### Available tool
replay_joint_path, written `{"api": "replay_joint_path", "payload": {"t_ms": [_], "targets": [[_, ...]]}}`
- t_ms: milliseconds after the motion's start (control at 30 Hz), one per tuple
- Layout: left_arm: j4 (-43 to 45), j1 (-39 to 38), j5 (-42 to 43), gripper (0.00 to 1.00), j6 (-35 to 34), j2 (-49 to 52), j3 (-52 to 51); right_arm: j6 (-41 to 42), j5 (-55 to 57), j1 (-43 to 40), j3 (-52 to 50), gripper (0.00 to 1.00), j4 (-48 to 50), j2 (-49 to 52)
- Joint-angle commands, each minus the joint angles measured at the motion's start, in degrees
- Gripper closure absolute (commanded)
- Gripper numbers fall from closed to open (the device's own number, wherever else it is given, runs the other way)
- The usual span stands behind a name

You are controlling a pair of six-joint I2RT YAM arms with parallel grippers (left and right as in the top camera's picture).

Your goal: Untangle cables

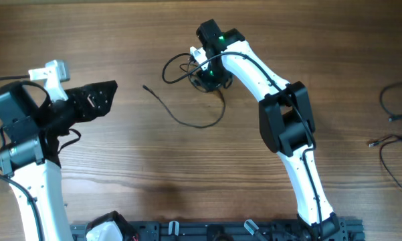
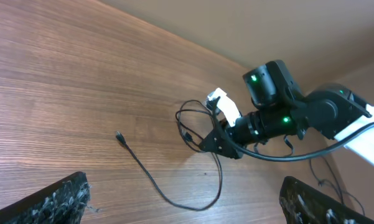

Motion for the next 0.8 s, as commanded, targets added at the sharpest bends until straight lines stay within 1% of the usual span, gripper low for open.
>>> {"api": "replay_joint_path", "payload": {"t_ms": [0, 33, 67, 100, 133, 200, 233, 367, 433, 500, 700, 767], "targets": [[0.0, -2.3, 0.9, 0.0, 1.3, -0.1, 0.0, 2.3, 11.1, -1.1, -0.3, 0.78, -1.1, 1.0], [0.0, -3.1, 0.9, 0.0, 1.3, 0.1, 0.0, 2.5, 11.0, -1.3, -0.3, 0.74, -1.4, 1.0], [0.0, -4.1, 0.3, 0.0, 1.4, 0.6, 0.0, 2.8, 11.1, -1.3, -0.3, 0.66, -1.8, 1.0], [0.0, -4.9, -0.3, 0.0, 1.6, 1.1, 0.0, 2.8, 11.1, -1.3, -0.3, 0.63, -2.1, 1.0], [0.0, -5.6, -0.4, 0.0, 2.6, 1.6, 0.0, 2.9, 11.8, -1.2, -0.3, 0.57, -2.3, 1.0], [0.2, -9.0, -1.1, 0.0, 2.9, 3.7, 0.0, 3.4, 13.9, -1.2, -0.3, 0.45, -2.2, 1.0], [0.2, -10.2, -2.3, 0.0, 2.9, 4.7, 0.0, 3.4, 14.5, -1.2, -0.3, 0.43, -2.3, 1.0], [0.7, -15.2, -6.0, 0.0, 3.2, 7.7, 0.0, 3.0, 14.5, -0.8, -0.3, 0.42, -1.6, 1.0], [1.3, -17.5, -6.0, 0.0, 5.2, 8.1, 0.0, 1.3, 14.5, -0.4, -0.2, 0.42, -1.4, 0.9], [2.3, -18.9, -6.0, 0.0, 5.6, 8.1, 0.0, 0.2, 14.5, -0.1, -0.1, 0.42, -0.9, 0.2], [3.3, -19.1, -6.3, 0.0, 5.6, 8.1, 0.0, 0.3, 16.5, -0.3, -0.1, 0.39, 0.6, -2.0], [3.2, -19.1, -8.0, 0.0, 5.6, 8.1, 0.0, 1.0, 20.2, -0.3, -0.1, 0.39, 1.2, -2.0]]}}
